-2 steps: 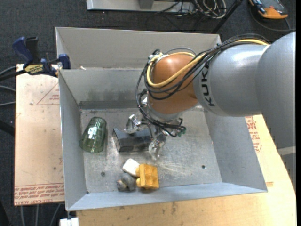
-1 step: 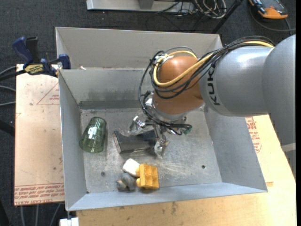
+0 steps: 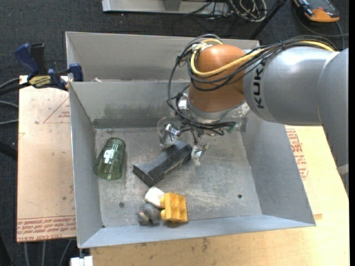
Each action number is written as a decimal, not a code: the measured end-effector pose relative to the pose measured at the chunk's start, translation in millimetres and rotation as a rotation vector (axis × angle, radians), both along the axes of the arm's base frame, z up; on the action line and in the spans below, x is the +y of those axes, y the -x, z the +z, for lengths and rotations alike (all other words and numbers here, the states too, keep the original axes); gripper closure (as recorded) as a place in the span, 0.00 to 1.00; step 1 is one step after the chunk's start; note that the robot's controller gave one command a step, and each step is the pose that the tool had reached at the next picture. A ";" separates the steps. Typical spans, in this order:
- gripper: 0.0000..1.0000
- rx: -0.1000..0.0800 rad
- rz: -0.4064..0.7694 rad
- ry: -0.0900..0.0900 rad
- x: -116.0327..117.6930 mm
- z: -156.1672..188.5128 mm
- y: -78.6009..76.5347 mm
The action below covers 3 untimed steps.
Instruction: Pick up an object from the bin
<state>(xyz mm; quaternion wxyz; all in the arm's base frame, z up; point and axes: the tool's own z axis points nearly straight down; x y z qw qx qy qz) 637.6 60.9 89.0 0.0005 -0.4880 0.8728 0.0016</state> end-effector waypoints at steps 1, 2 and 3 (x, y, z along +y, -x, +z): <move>1.00 0.000 0.000 0.000 0.0 0.0 0.0; 1.00 0.003 0.009 0.000 -1.5 24.2 3.5; 1.00 0.003 0.015 0.001 -3.5 114.5 -0.2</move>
Offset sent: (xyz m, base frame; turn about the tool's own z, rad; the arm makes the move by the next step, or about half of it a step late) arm -0.0022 -0.0040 0.0359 -0.0141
